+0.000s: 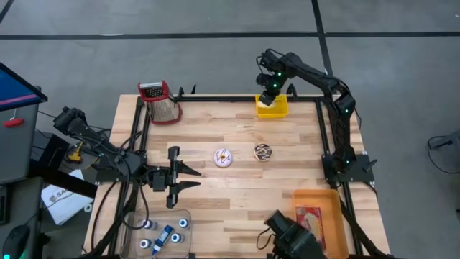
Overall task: Pick & Place Food Item
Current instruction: Put the pink donut into the yellow bin, then put the black donut into the yellow bin
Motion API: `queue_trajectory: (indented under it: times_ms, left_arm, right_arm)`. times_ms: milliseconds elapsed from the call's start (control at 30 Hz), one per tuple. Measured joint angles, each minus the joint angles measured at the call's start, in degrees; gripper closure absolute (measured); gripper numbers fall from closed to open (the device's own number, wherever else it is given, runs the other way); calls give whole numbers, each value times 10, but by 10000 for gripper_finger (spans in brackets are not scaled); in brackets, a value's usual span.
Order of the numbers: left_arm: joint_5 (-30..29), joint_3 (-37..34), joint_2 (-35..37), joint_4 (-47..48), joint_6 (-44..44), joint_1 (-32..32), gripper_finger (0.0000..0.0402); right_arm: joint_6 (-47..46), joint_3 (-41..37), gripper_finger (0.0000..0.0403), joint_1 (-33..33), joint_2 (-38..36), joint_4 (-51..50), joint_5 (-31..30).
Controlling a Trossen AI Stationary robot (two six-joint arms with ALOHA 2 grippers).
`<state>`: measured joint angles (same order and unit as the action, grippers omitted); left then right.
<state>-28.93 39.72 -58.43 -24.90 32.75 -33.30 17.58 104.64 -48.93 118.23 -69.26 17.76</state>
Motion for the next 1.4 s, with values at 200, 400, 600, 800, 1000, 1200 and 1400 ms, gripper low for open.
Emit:
queue_trajectory:
  times_ms: [200, 400, 600, 800, 1000, 1200, 1400]
  left_arm:
    - [0, 0, 0, 0, 0, 0, 282]
    - [0, 0, 0, 0, -2, 0, 282]
    - [0, 0, 0, 0, -6, 0, 282]
    - [0, 0, 0, 0, -17, 0, 282]
    - [0, 0, 0, 0, -17, 0, 282]
    - [0, 0, 0, 0, -16, 0, 282]
    - [0, 0, 0, 0, -15, 0, 282]
  right_arm:
    - [6, -9, 402, 31, 1, 37, -87]
    - [0, -9, 402, 45, 1, 41, -142]
    - [-5, -12, 402, 47, 1, 35, -165]
    - [2, -55, 385, 47, 1, 75, -165]
    - [9, -91, 332, 48, 1, 105, -192]
    - [-9, -77, 247, 48, 1, 112, -194]
    - [-28, -77, 181, 51, 1, 95, -167]
